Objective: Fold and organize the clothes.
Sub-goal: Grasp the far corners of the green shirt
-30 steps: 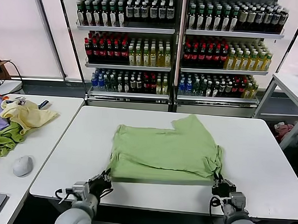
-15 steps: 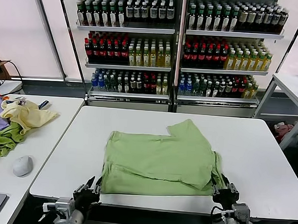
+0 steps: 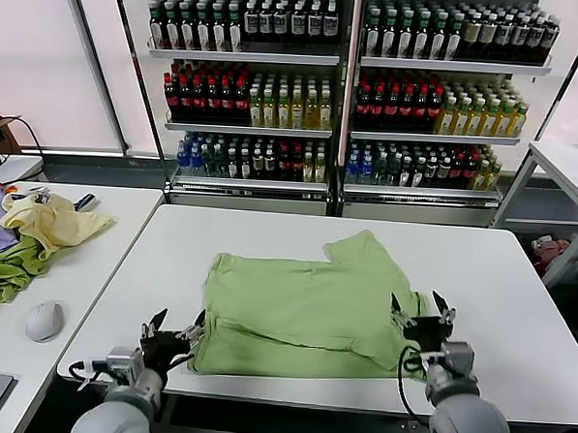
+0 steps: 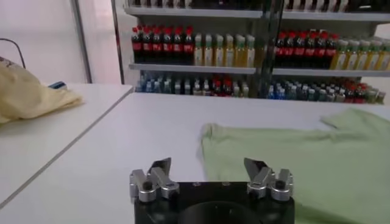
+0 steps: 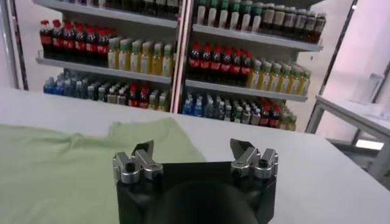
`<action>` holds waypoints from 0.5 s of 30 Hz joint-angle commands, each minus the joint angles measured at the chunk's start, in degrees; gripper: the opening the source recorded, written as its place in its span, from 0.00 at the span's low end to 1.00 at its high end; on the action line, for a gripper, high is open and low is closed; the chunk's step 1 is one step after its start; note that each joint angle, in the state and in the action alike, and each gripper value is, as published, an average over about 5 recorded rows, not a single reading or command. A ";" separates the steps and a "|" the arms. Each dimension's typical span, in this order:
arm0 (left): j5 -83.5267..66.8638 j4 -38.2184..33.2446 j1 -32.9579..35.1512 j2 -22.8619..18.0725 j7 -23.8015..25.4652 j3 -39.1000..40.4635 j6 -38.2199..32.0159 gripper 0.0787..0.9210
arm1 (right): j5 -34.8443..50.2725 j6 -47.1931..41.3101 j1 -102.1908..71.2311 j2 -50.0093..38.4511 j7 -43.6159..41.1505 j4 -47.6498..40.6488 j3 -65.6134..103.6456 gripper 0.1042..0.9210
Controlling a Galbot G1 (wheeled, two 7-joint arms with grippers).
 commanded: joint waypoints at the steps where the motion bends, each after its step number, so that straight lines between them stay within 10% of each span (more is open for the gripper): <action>1: -3.40 14.28 -19.31 0.71 -1.00 5.74 -1.27 0.88 | 3.05 -2.00 19.46 0.11 0.37 -16.03 -6.09 0.88; 15: -1.43 37.35 -35.66 -4.51 -0.41 13.17 -2.23 0.88 | 0.01 -1.79 37.61 5.60 0.25 -43.19 -11.80 0.88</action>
